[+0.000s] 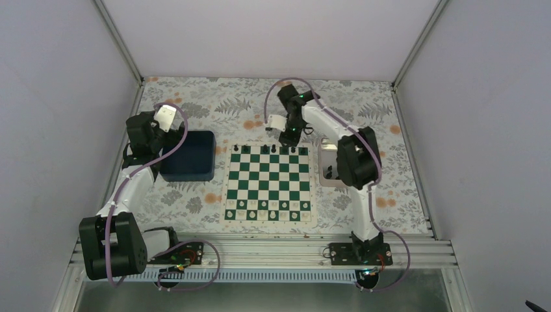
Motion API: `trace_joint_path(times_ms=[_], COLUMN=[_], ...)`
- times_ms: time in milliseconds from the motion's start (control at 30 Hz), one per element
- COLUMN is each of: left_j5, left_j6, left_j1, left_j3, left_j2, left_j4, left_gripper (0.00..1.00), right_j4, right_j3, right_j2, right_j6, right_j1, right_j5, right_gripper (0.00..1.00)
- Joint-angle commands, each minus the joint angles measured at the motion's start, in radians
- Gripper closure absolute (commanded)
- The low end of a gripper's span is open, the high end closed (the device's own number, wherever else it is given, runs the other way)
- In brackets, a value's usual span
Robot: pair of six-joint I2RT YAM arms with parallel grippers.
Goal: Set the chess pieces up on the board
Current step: Place the chess piece on the chessboard, then pick up the chess piece from the storage box.
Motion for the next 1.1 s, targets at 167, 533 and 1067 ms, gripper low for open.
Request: trace_joint_path(times_ms=[167, 533, 1067], left_j5=[0.016, 0.021, 0.015], left_j6=[0.001, 0.0, -0.001], left_j1=[0.005, 0.005, 0.005], left_j3=[-0.005, 0.002, 0.009], left_j2=[-0.001, 0.006, 0.013], left_j4=[0.023, 0.014, 0.009], left_gripper=[0.0, 0.0, 0.0], right_j4=[-0.034, 0.022, 0.012], right_j3=[-0.1, -0.471, -0.708], right_j2=[-0.333, -0.584, -0.661], right_j6=[-0.019, -0.109, -0.116], right_j1=[-0.23, -0.558, -0.483], right_j5=[0.006, 0.019, -0.122], right_gripper=[0.48, 0.49, 0.51])
